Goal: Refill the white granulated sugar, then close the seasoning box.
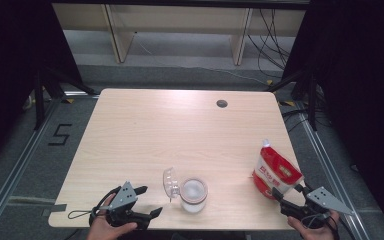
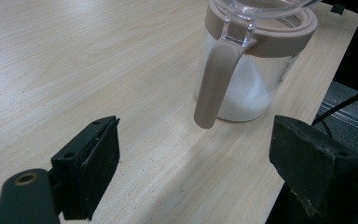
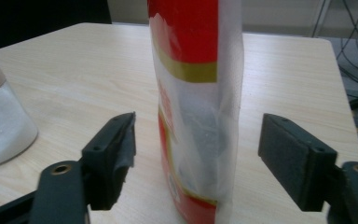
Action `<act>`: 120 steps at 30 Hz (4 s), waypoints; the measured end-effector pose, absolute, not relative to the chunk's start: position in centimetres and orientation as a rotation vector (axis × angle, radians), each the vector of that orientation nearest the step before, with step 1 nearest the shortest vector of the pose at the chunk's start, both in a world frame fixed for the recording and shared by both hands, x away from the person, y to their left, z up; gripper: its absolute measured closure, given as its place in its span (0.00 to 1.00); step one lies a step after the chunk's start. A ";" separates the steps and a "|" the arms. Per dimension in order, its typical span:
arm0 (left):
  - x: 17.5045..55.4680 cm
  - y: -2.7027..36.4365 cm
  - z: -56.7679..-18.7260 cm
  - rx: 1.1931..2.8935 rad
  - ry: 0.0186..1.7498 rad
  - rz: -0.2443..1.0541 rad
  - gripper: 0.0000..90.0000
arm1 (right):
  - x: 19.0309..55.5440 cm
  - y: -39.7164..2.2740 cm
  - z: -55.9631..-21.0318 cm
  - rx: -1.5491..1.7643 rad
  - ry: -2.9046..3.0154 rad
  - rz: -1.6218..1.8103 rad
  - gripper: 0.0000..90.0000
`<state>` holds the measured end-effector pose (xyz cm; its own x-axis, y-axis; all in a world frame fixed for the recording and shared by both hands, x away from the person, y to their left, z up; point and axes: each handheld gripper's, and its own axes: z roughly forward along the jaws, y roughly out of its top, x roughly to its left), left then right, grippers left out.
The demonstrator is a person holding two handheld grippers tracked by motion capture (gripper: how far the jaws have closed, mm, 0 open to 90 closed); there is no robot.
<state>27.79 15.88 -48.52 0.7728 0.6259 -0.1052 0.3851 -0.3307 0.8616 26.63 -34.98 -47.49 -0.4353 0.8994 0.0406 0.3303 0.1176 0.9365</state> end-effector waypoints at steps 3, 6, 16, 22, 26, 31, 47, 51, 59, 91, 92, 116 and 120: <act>27.7 15.9 -48.4 1.969 0.761 0.304 0.18 | 26.1 -34.8 -47.4 1.190 1.851 1.302 0.30; 27.7 15.8 -48.4 1.962 0.761 0.298 0.18 | 25.7 -34.5 -47.5 1.188 1.840 1.283 0.30; 27.9 16.1 -48.2 1.952 0.764 0.310 0.18 | 24.6 -34.3 -47.5 1.208 1.870 1.270 0.30; 28.0 16.0 -47.9 1.941 0.758 0.309 0.18 | 24.3 -34.2 -47.6 1.203 1.884 1.254 0.30; 28.0 16.0 -47.6 1.945 0.768 0.319 0.18 | 24.0 -34.3 -47.5 1.201 1.912 1.229 0.30; 28.2 15.9 -47.4 1.953 0.742 0.327 0.20 | 23.8 -34.2 -47.6 1.217 1.932 1.257 0.30; 28.0 15.5 -46.9 1.949 0.770 0.309 0.25 | 23.9 -34.0 -47.8 1.183 1.945 1.200 0.29; 28.2 15.4 -46.6 1.950 0.759 0.316 0.28 | 23.9 -33.9 -47.9 1.204 1.952 1.210 0.29; 28.2 15.3 -45.8 1.926 0.708 0.365 0.65 | 24.0 -34.0 -47.8 1.181 1.953 1.227 0.29; 27.7 13.0 -44.7 1.944 0.619 0.378 0.99 | 23.9 -33.9 -47.6 1.143 1.945 1.227 0.30; 27.8 13.0 -44.7 1.952 0.608 0.382 0.99 | 23.8 -33.9 -47.6 1.157 1.931 1.220 0.30; 27.7 12.4 -44.5 1.934 0.596 0.362 0.97 | 23.9 -33.8 -47.7 1.160 1.953 1.247 0.29; 27.7 12.2 -44.6 1.936 0.588 0.358 0.97 | 23.9 -33.8 -47.7 1.161 1.952 1.245 0.29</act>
<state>27.70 12.25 -44.58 0.8356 0.5492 -0.0130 0.2408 -0.3449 0.9072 23.93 -33.81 -47.69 -0.4796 0.8775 0.0040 0.3738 0.2003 0.9056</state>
